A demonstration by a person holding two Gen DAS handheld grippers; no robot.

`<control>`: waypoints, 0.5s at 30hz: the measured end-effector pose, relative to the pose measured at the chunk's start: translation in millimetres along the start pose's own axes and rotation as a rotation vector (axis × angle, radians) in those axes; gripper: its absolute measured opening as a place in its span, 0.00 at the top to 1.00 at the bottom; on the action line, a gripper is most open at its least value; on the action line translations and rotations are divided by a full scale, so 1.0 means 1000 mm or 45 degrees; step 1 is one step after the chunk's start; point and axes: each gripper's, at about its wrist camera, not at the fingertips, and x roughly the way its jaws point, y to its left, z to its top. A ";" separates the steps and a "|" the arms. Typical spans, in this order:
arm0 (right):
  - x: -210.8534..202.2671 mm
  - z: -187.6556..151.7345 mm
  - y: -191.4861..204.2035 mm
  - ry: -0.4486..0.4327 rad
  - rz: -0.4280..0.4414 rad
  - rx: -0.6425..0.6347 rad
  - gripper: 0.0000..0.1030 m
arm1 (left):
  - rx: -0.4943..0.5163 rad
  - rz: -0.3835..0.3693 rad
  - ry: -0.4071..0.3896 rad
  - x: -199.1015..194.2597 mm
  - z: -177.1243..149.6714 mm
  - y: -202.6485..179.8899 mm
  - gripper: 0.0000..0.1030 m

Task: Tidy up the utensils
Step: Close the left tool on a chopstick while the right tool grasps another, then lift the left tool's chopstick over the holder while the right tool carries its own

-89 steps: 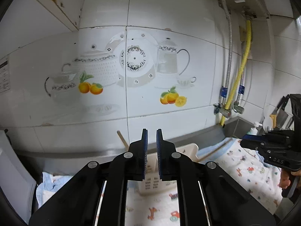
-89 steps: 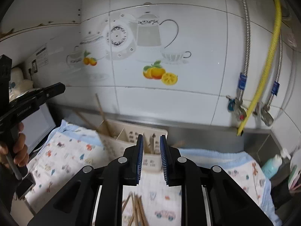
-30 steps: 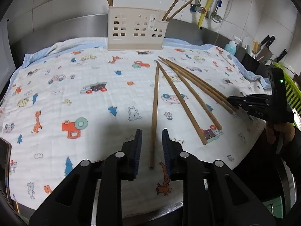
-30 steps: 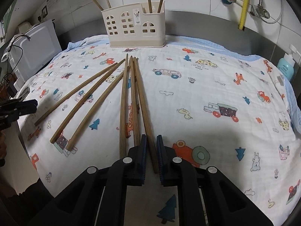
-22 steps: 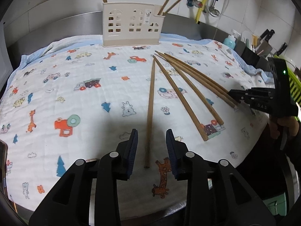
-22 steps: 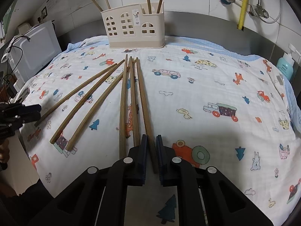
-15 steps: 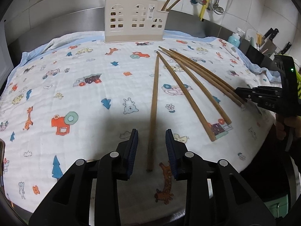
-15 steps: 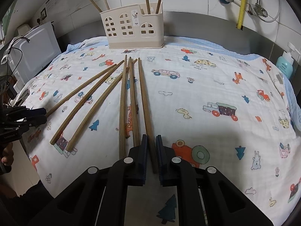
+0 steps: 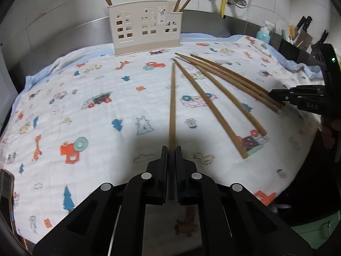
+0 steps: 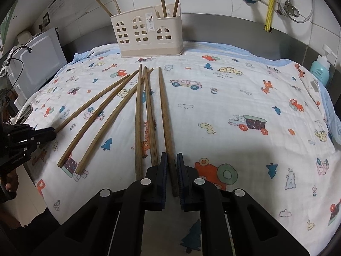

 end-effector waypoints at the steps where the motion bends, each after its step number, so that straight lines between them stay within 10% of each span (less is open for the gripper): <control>1: -0.001 0.000 0.001 -0.003 0.000 -0.001 0.92 | -0.004 -0.019 -0.002 -0.002 0.001 0.000 0.95; 15: -0.051 0.025 0.016 -0.178 -0.024 -0.014 0.93 | -0.037 -0.071 -0.149 -0.043 0.025 0.009 0.95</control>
